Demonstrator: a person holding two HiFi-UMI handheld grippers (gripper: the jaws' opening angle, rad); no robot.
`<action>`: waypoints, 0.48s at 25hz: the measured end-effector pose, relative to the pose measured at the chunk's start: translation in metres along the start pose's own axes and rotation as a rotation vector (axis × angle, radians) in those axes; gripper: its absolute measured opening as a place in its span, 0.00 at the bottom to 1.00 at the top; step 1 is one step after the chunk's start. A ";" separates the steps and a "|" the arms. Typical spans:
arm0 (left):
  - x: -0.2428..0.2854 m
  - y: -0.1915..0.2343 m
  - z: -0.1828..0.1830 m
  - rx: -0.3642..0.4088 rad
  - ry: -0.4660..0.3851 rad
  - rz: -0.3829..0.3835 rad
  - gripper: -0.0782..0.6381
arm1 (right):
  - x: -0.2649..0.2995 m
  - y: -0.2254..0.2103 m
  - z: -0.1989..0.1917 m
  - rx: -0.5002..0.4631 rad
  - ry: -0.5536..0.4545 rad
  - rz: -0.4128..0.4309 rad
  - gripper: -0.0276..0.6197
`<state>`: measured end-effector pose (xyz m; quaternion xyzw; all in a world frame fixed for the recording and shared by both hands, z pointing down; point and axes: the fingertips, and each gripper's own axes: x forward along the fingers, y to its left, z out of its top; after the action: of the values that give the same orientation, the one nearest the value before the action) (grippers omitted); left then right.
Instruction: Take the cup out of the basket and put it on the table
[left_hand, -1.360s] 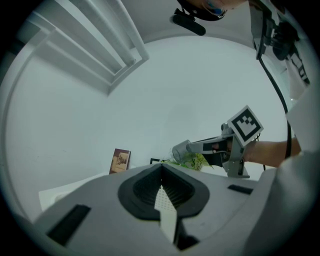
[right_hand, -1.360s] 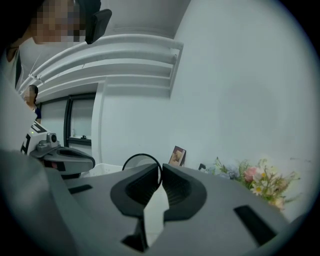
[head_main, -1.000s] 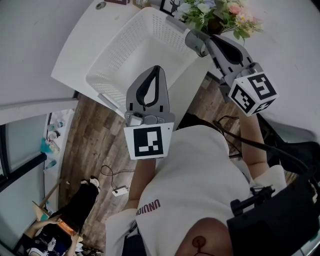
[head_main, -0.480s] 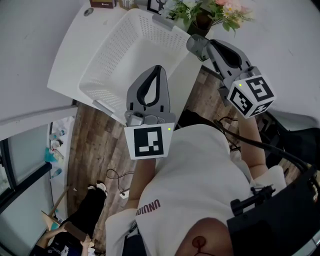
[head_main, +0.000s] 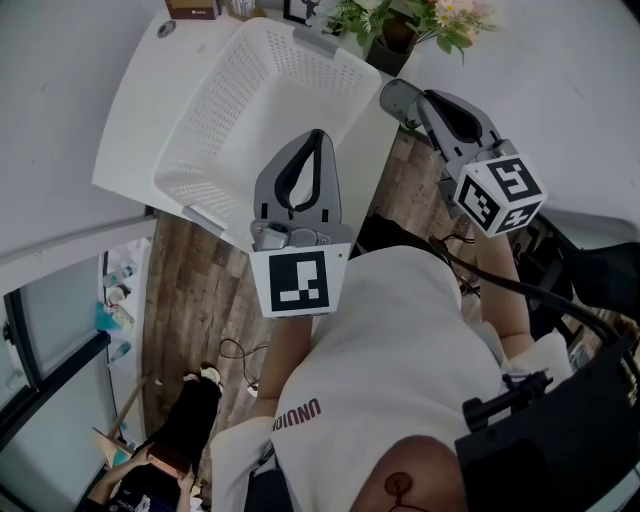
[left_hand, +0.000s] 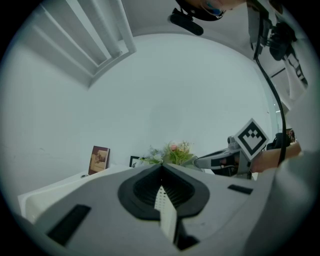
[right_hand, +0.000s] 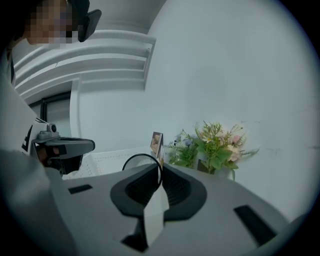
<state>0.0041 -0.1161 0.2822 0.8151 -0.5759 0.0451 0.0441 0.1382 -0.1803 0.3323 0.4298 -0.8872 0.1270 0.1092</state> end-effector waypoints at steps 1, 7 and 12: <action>0.000 0.000 0.000 -0.001 0.002 0.000 0.13 | 0.000 -0.001 -0.003 0.003 0.005 -0.004 0.10; -0.001 0.000 -0.003 -0.006 0.009 0.002 0.13 | 0.004 -0.004 -0.021 0.022 0.042 -0.014 0.10; 0.000 0.001 -0.004 -0.004 0.013 0.003 0.13 | 0.008 -0.009 -0.039 0.038 0.087 -0.023 0.10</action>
<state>0.0030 -0.1164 0.2865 0.8139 -0.5768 0.0492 0.0493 0.1435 -0.1793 0.3728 0.4361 -0.8741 0.1610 0.1408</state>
